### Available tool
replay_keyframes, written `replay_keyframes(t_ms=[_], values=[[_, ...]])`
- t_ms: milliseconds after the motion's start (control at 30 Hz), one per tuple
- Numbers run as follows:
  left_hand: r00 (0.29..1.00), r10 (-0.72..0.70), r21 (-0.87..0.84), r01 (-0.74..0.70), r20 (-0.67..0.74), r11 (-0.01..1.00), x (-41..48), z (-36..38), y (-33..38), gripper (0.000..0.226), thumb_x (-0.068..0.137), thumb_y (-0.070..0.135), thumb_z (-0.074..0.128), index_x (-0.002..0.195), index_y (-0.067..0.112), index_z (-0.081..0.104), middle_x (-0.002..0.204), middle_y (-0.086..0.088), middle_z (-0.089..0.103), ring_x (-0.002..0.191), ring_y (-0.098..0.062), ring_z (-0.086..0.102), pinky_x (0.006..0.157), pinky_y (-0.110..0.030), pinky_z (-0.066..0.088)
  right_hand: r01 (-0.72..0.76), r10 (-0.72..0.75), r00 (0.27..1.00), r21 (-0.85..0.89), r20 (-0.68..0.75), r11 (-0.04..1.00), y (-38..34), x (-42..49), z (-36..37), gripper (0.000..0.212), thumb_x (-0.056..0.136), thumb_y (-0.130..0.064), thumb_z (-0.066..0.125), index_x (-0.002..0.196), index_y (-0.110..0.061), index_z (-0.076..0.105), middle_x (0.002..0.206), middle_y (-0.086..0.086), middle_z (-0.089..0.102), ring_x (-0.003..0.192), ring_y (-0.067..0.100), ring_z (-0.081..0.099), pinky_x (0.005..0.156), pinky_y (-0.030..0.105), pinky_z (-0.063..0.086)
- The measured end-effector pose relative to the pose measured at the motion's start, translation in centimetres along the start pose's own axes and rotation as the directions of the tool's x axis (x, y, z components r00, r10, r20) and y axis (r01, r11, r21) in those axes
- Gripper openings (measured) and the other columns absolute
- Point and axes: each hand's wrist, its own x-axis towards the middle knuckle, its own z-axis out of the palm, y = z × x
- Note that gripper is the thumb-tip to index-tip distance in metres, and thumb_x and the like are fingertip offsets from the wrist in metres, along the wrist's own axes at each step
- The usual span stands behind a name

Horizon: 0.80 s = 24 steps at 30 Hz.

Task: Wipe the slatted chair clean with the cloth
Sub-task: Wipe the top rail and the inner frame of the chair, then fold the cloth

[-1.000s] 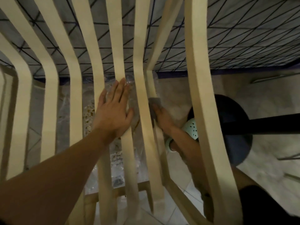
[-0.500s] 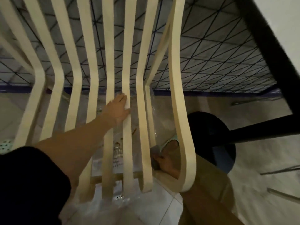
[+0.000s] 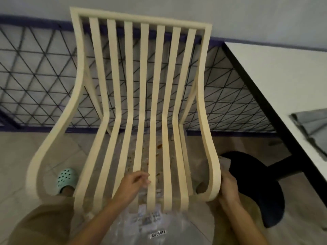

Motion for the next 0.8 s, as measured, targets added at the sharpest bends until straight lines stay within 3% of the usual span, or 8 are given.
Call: replay_keyframes(t_ms=[133, 233, 333, 467, 533, 600, 700, 800], values=[[0.999, -0.034, -0.203, 0.03, -0.014, 0.979, -2.9, 1.1, 1.6, 0.017, 0.097, 0.007, 0.053, 0.102, 0.005, 0.07, 0.084, -0.01, 0.075, 0.073, -0.02, 0.069, 0.065, -0.021, 0.054, 0.27, -0.272, 0.962, -0.084, -0.019, 0.959, -2.7, -3.4, 0.7, 0.02, 0.1, -0.023, 0.047, 0.103, -0.018, 0.066, 0.092, 0.002, 0.069, 0.068, 0.002, 0.065, 0.057, 0.018, 0.047], [0.996, -0.083, -0.343, 0.088, 0.029, 0.935, -4.7, 2.1, 4.2, 0.019, 0.098, 0.012, 0.052, 0.104, 0.005, 0.069, 0.087, -0.012, 0.075, 0.071, -0.019, 0.07, 0.061, -0.025, 0.054, 0.458, -0.448, 0.889, -0.225, 0.096, 0.86, -2.8, -5.4, 1.4, 0.02, 0.098, -0.017, 0.05, 0.11, -0.023, 0.065, 0.092, -0.002, 0.068, 0.078, 0.003, 0.065, 0.065, 0.019, 0.05], [0.992, -0.038, -0.382, 0.082, 0.122, 0.92, -5.4, 3.3, 6.5, 0.026, 0.101, 0.023, 0.047, 0.111, 0.013, 0.068, 0.097, -0.005, 0.076, 0.087, -0.02, 0.072, 0.074, -0.034, 0.057, 0.578, -0.532, 0.815, -0.271, 0.228, 0.769, -1.9, -6.7, 2.3, 0.027, 0.098, -0.018, 0.05, 0.114, -0.034, 0.065, 0.104, -0.012, 0.068, 0.097, 0.0, 0.063, 0.085, 0.029, 0.051], [0.974, 0.019, -0.455, 0.089, 0.227, 0.886, -6.4, 4.4, 8.8, 0.032, 0.098, 0.036, 0.05, 0.125, 0.024, 0.059, 0.121, 0.001, 0.067, 0.112, -0.017, 0.063, 0.083, -0.034, 0.056, 0.669, -0.46, 0.725, -0.368, 0.512, 0.645, 0.1, -8.0, 4.4, 0.034, 0.096, -0.029, 0.054, 0.13, -0.035, 0.056, 0.128, -0.016, 0.058, 0.116, 0.001, 0.055, 0.095, 0.031, 0.05], [0.972, 0.039, -0.507, 0.087, 0.232, 0.857, -6.9, 4.7, 9.2, 0.035, 0.093, 0.034, 0.057, 0.126, 0.023, 0.058, 0.119, -0.001, 0.067, 0.108, -0.016, 0.065, 0.081, -0.032, 0.056, 0.658, -0.351, 0.707, -0.389, 0.614, 0.645, 1.1, -8.5, 5.5, 0.045, 0.094, -0.023, 0.057, 0.137, -0.032, 0.05, 0.136, -0.013, 0.05, 0.118, -0.002, 0.052, 0.096, 0.023, 0.05], [0.989, 0.062, -0.458, 0.007, 0.137, 0.889, -7.3, 4.1, 8.8, 0.029, 0.091, 0.023, 0.063, 0.119, 0.025, 0.06, 0.108, 0.002, 0.07, 0.094, -0.009, 0.069, 0.074, -0.024, 0.056, 0.658, -0.259, 0.676, -0.407, 0.69, 0.634, 1.6, -8.6, 6.2, 0.054, 0.091, -0.014, 0.059, 0.141, -0.03, 0.045, 0.137, -0.013, 0.047, 0.117, -0.007, 0.049, 0.091, 0.008, 0.045], [0.998, 0.059, -0.291, -0.05, 0.024, 0.955, -7.2, 2.2, 7.5, 0.025, 0.093, 0.01, 0.059, 0.114, 0.025, 0.06, 0.106, 0.003, 0.069, 0.091, -0.004, 0.066, 0.07, -0.015, 0.052, 0.615, -0.162, 0.687, -0.448, 0.709, 0.649, 1.5, -7.8, 6.5, 0.052, 0.091, -0.015, 0.061, 0.138, -0.032, 0.047, 0.136, -0.011, 0.047, 0.115, -0.003, 0.049, 0.085, 0.008, 0.046], [0.999, 0.037, -0.154, -0.031, 0.037, 0.988, -7.2, -0.3, 6.9, 0.024, 0.093, 0.009, 0.058, 0.113, 0.021, 0.062, 0.103, 0.001, 0.068, 0.092, -0.008, 0.065, 0.078, -0.022, 0.055, 0.546, -0.148, 0.733, -0.445, 0.664, 0.71, 0.6, -7.0, 6.8, 0.053, 0.089, -0.009, 0.061, 0.132, -0.039, 0.048, 0.137, -0.012, 0.044, 0.111, 0.002, 0.052, 0.078, 0.014, 0.052]])
